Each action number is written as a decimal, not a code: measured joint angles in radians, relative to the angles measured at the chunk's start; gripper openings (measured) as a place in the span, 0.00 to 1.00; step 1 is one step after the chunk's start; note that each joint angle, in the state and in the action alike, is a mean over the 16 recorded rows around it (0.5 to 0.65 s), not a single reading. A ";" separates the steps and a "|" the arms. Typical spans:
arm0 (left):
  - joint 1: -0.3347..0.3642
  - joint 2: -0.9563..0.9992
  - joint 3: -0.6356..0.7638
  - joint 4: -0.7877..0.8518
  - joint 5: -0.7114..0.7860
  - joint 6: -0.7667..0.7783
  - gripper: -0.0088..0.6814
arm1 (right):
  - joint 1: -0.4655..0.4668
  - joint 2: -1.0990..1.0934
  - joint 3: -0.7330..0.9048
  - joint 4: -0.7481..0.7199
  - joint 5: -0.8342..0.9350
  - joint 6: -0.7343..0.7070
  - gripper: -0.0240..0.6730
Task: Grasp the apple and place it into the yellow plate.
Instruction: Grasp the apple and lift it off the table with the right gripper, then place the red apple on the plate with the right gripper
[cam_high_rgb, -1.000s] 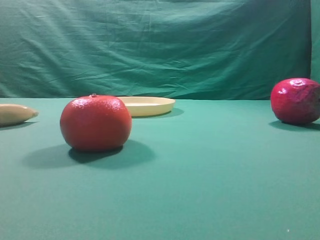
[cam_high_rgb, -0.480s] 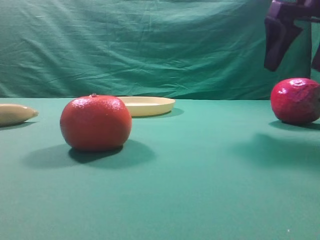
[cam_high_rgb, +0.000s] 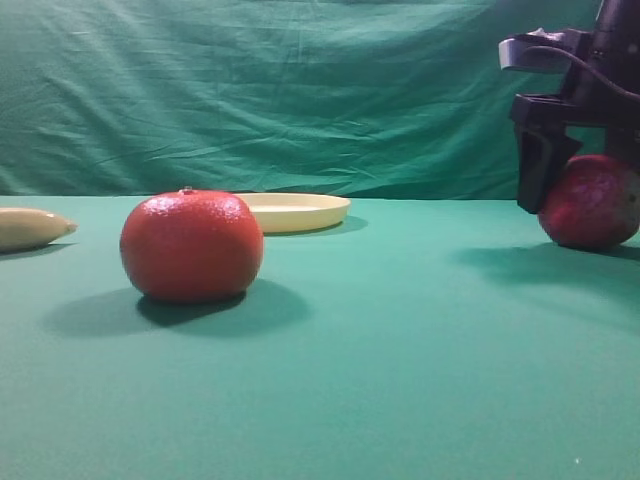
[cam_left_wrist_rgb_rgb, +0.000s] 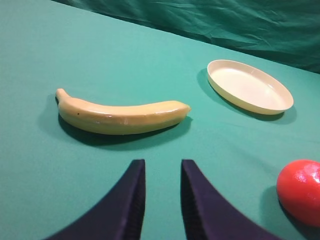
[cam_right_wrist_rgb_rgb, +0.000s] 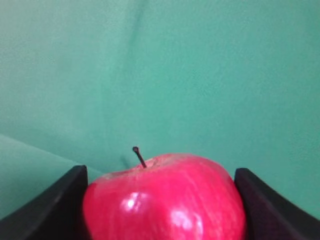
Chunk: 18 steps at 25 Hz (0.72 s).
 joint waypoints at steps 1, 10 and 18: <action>0.000 0.000 0.000 0.000 0.000 0.000 0.24 | 0.010 0.000 -0.021 0.006 0.000 -0.005 0.80; 0.000 0.000 0.000 0.000 0.000 0.000 0.24 | 0.176 0.051 -0.249 0.066 -0.093 -0.074 0.80; 0.000 0.000 0.000 0.000 0.000 0.000 0.24 | 0.330 0.179 -0.375 0.096 -0.250 -0.119 0.80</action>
